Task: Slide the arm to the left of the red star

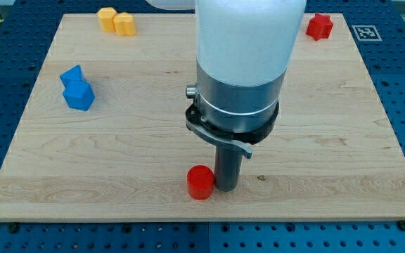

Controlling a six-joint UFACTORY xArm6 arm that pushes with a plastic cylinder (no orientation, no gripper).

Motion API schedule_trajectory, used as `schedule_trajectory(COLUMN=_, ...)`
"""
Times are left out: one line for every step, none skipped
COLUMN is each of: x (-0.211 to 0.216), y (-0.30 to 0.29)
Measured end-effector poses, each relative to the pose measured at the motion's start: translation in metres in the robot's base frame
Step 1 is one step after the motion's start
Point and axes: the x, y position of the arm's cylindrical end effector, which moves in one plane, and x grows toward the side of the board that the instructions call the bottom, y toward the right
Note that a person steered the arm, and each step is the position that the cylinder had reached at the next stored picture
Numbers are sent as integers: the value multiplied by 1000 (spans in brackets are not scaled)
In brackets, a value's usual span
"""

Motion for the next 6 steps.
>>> schedule_trajectory(x=0, y=81)
schedule_trajectory(x=-3, y=179)
schedule_trajectory(x=-49, y=251)
schedule_trajectory(x=-125, y=280)
schedule_trajectory(x=-198, y=257)
schedule_trajectory(x=-251, y=197)
